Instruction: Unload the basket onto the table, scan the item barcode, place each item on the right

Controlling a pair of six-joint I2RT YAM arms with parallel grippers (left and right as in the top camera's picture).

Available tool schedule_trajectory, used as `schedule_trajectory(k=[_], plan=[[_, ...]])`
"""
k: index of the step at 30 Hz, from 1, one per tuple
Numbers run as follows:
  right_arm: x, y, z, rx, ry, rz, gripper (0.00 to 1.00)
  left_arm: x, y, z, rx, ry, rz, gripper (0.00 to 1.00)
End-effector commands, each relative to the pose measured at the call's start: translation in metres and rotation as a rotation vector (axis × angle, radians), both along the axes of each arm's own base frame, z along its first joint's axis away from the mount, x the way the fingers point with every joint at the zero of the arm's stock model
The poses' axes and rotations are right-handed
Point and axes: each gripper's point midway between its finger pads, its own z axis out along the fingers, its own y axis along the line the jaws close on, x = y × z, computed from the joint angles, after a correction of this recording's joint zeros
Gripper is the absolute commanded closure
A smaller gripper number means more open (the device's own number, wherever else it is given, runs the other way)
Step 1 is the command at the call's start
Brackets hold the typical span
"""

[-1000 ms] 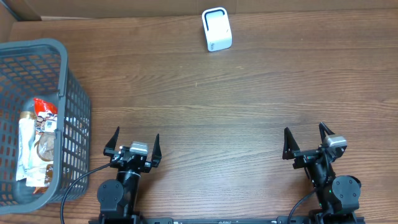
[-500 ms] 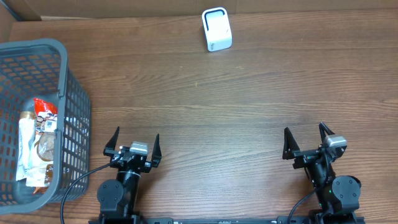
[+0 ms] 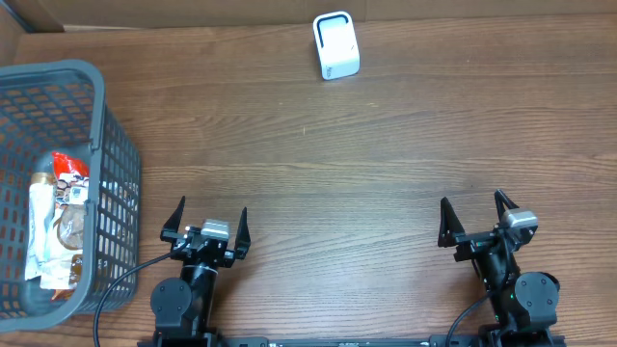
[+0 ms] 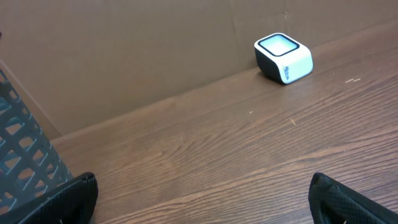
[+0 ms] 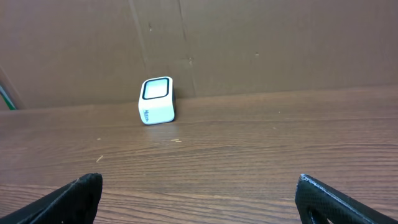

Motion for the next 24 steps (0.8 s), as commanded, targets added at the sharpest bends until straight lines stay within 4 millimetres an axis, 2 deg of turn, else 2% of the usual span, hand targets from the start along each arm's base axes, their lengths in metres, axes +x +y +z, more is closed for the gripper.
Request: schedule_trajectory(k=[1, 19, 24], plan=[[0.0, 0.0028, -0.0046, 0.005, 0.009, 0.012, 0.0, 0.0, 0.0022, -0.0006, -0.014, -0.004, 0.012, 0.0], [0.0, 0.0029, -0.0047, 0.006, 0.01, 0.013, 0.0, 0.0, 0.0018, -0.0003, -0.014, -0.005, 0.01, 0.0], [-0.0001, 0.0033, -0.0044, 0.006, 0.009, 0.016, 0.0, -0.0005, -0.0043, 0.0005, -0.038, -0.006, -0.024, 0.0]])
